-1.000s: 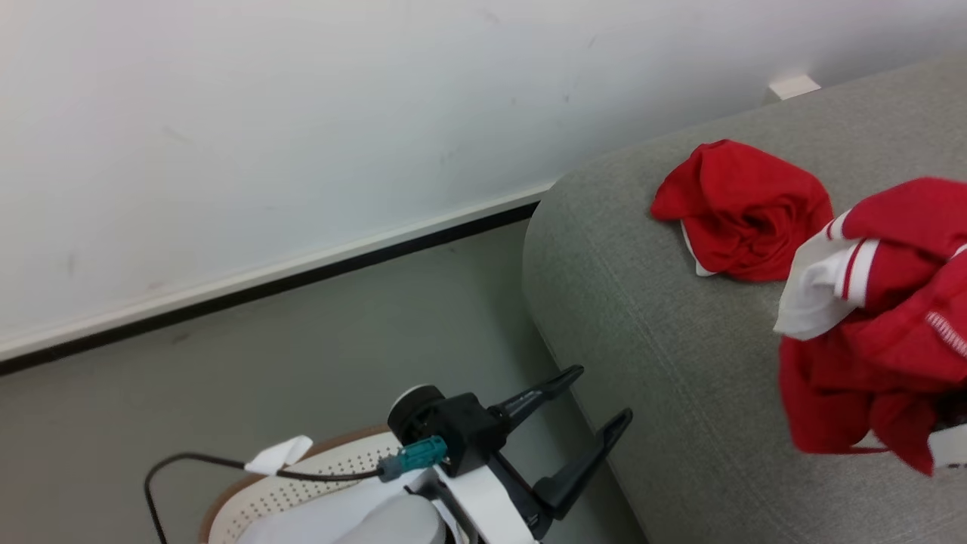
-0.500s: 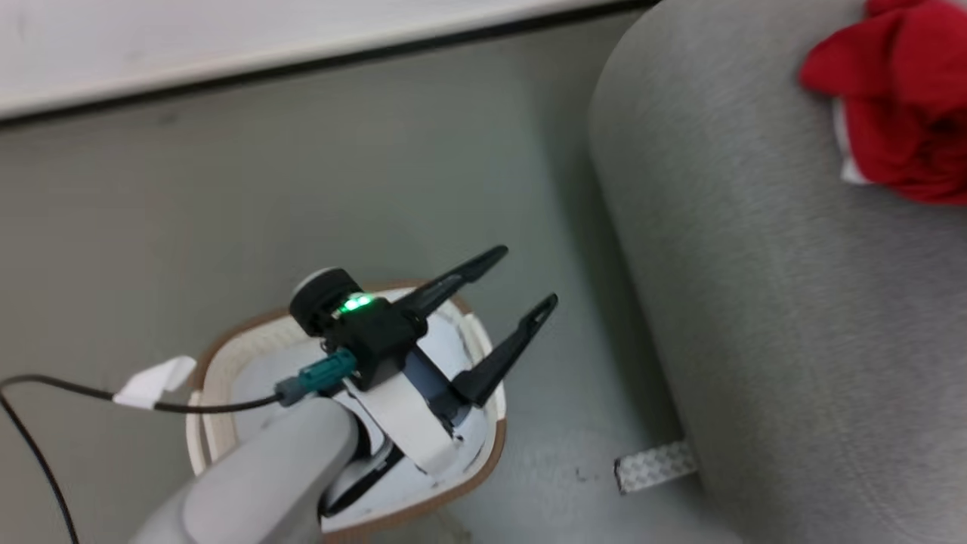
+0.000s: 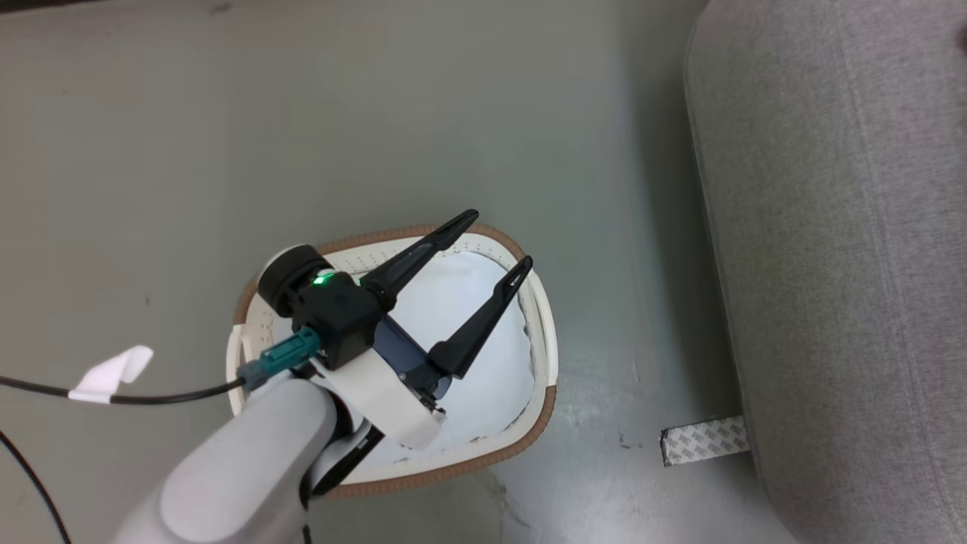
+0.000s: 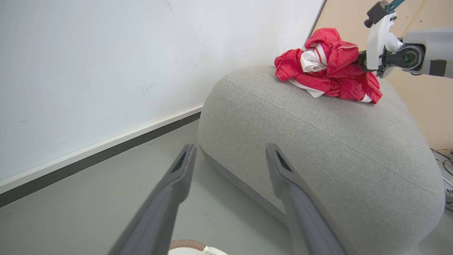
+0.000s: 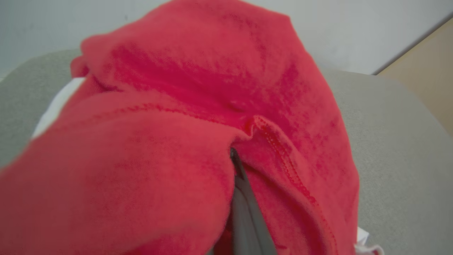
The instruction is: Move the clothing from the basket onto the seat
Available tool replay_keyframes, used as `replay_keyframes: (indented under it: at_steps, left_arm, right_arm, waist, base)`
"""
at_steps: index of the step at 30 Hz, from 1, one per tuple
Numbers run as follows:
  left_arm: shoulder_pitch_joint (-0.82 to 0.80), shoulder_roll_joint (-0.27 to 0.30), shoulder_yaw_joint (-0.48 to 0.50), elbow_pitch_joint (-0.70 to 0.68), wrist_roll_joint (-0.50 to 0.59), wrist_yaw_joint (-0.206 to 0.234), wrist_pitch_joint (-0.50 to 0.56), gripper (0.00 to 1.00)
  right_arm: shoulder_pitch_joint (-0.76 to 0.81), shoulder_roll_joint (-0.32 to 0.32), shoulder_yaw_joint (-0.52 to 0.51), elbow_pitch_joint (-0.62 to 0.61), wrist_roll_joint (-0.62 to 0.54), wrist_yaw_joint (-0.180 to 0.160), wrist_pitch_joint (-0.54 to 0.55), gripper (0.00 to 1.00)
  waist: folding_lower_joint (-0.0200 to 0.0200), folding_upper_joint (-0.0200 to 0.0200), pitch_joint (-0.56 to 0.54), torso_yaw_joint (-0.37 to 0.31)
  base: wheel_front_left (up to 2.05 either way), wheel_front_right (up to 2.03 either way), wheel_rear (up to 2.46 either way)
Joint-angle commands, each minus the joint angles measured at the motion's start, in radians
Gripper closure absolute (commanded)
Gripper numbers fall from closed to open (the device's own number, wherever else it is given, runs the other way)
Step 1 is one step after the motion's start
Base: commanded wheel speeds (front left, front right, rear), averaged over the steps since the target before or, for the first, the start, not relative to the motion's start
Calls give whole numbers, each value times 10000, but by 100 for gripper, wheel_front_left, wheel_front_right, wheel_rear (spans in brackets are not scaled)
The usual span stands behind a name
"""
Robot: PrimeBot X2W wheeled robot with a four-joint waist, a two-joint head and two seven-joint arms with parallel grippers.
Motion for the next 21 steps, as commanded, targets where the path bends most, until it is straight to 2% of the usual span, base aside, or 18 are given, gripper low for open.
replay_keyframes:
  at_steps: [1,2,3,12,18,21]
  left_arm:
    - [116,-67,51,8,2,11,-19,0]
    - [169,-100,98,29,6,7,-20,0]
    - [232,-145,158,53,14,3,-21,0]
    - [1412,-774,1130,649,-33,88,-21,0]
    - [2406,-1166,2161,1033,-46,276,-17,0]
    - [2876,-1329,2719,1167,70,413,-17,0]
  right_arm:
    - [-124,-121,39,108,75,-26,4,84]
    - [-105,-103,114,177,88,-26,19,37]
    - [-67,-99,225,214,78,-26,-11,0]
    - [1124,-569,1954,-154,707,-26,-366,0]
    - [2281,-1012,2908,-1305,1647,-26,-1077,0]
    - [2877,-1039,3203,-2005,2136,-24,-1592,0]
  waist:
    - [-3,1,-175,-25]
    - [-3,1,-282,-37]
    - [-3,1,-432,-51]
    - [-3,1,-2623,19]
    - [-3,1,-4257,401]
    - [-3,1,-4954,678]
  base:
    - [0,0,0]
    - [0,0,0]
    - [0,0,0]
    - [0,0,0]
    - [0,0,0]
    - [0,0,0]
